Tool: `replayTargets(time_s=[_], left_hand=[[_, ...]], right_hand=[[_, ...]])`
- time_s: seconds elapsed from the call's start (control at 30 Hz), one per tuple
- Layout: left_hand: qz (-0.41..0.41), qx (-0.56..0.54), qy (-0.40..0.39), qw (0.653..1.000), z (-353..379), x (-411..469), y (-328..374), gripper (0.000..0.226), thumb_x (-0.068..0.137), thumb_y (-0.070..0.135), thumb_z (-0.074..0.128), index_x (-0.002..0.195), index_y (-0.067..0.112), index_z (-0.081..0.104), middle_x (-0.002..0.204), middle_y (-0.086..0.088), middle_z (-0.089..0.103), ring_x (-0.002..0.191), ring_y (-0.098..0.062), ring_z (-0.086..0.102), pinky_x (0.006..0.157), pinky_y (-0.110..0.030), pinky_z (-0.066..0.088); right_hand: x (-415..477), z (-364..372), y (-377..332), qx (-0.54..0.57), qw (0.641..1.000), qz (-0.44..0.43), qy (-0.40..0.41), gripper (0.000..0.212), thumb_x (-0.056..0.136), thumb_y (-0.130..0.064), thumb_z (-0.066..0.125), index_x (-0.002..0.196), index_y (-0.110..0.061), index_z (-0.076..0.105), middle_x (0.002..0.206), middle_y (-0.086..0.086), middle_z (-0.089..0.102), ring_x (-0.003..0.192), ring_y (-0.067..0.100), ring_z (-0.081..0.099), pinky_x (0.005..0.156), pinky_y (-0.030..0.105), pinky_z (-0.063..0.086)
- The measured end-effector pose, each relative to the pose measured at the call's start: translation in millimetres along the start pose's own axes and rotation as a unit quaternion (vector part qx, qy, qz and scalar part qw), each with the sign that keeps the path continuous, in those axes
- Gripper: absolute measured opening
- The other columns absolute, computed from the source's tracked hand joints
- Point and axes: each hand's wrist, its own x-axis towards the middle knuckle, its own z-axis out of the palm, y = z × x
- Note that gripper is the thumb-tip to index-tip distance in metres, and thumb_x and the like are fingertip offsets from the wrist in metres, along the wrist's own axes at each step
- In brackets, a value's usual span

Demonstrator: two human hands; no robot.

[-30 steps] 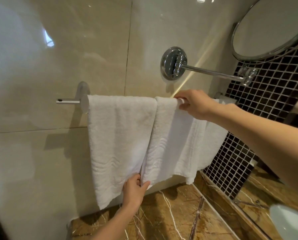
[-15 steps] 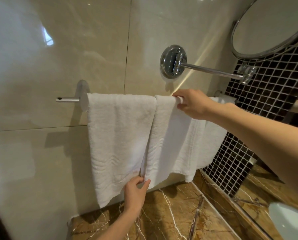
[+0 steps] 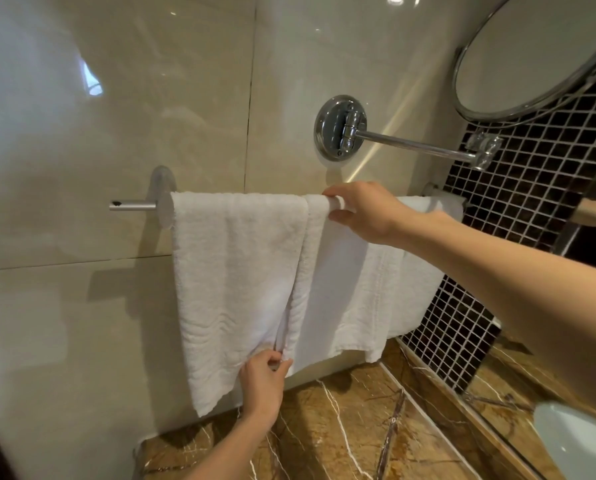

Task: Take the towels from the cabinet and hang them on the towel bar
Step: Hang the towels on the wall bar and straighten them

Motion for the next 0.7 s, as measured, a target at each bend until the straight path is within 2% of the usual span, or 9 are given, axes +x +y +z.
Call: replayTargets(time_s=[0.07, 0.13, 0.2, 0.3, 0.37, 0.6, 0.7], left_hand=[[-0.013, -0.025, 0.008, 1.000, -1.5, 0.5, 2.8, 0.019, 0.073, 0.015, 0.080, 0.079, 0.016, 0.062, 0.076, 0.007, 0.063, 0.076, -0.009, 0.062, 0.064, -0.016, 0.040], [-0.036, -0.060, -0.002, 0.998, -1.9, 0.4, 2.7, 0.030, 0.073, 0.013, 0.080, 0.089, 0.018, 0.055, 0.080, 0.007, 0.064, 0.078, -0.009, 0.062, 0.067, -0.018, 0.045], [-0.044, -0.064, -0.021, 0.997, -0.4, 0.0, -0.8, 0.035, 0.074, 0.014, 0.079, 0.100, 0.021, 0.057, 0.082, 0.009, 0.065, 0.080, -0.008, 0.063, 0.073, -0.025, 0.050], [-0.023, -0.028, -0.028, 0.999, 1.3, 2.9, -5.0, 0.017, 0.074, 0.017, 0.079, 0.089, 0.018, 0.071, 0.077, 0.011, 0.068, 0.080, -0.009, 0.066, 0.075, -0.028, 0.055], [-0.015, -0.009, -0.025, 1.000, 0.0, 5.5, -3.0, 0.011, 0.074, 0.017, 0.079, 0.078, 0.019, 0.069, 0.073, 0.011, 0.067, 0.075, -0.007, 0.064, 0.071, -0.027, 0.053], [-0.016, 0.010, 0.017, 1.000, 1.5, 7.7, 4.3, 0.023, 0.073, 0.013, 0.078, 0.067, 0.022, 0.058, 0.065, 0.014, 0.059, 0.069, -0.011, 0.061, 0.065, -0.027, 0.046], [-0.027, 0.005, 0.035, 0.999, 5.0, -0.7, 10.5, 0.021, 0.075, 0.017, 0.077, 0.076, 0.026, 0.059, 0.072, 0.015, 0.059, 0.075, -0.012, 0.062, 0.065, -0.027, 0.048]], right_hand=[[0.4, -0.6, -0.9, 0.000, 1.000, 0.004, -0.001, 0.027, 0.090, -0.024, 0.062, 0.117, -0.024, 0.062, 0.112, 0.007, 0.067, 0.105, 0.029, 0.058, 0.083, 0.035, 0.045], [-0.7, -0.5, -0.3, 0.000, 1.000, 0.002, -0.001, 0.026, 0.091, -0.024, 0.061, 0.117, -0.025, 0.061, 0.112, 0.006, 0.067, 0.105, 0.029, 0.059, 0.084, 0.036, 0.046], [-2.4, 0.2, 1.1, -0.001, 1.000, 0.003, 0.001, 0.030, 0.091, -0.025, 0.060, 0.121, -0.025, 0.059, 0.114, 0.006, 0.066, 0.107, 0.030, 0.058, 0.087, 0.039, 0.047], [-4.0, 2.7, 2.9, -0.001, 1.000, 0.010, 0.000, 0.033, 0.092, -0.025, 0.058, 0.126, -0.026, 0.057, 0.118, 0.008, 0.065, 0.109, 0.031, 0.057, 0.089, 0.042, 0.047], [-3.6, 2.5, 3.3, 0.001, 1.000, 0.014, 0.000, 0.033, 0.093, -0.024, 0.057, 0.126, -0.026, 0.056, 0.117, 0.009, 0.065, 0.109, 0.031, 0.056, 0.089, 0.041, 0.047], [-6.3, 1.1, 4.3, 0.001, 1.000, 0.020, -0.013, 0.043, 0.095, -0.022, 0.055, 0.137, -0.025, 0.048, 0.132, 0.007, 0.058, 0.120, 0.029, 0.053, 0.096, 0.037, 0.044], [-7.9, -1.1, 3.4, -0.002, 1.000, 0.012, -0.011, 0.046, 0.095, -0.021, 0.055, 0.140, -0.023, 0.045, 0.138, 0.006, 0.054, 0.125, 0.028, 0.049, 0.099, 0.036, 0.040]])
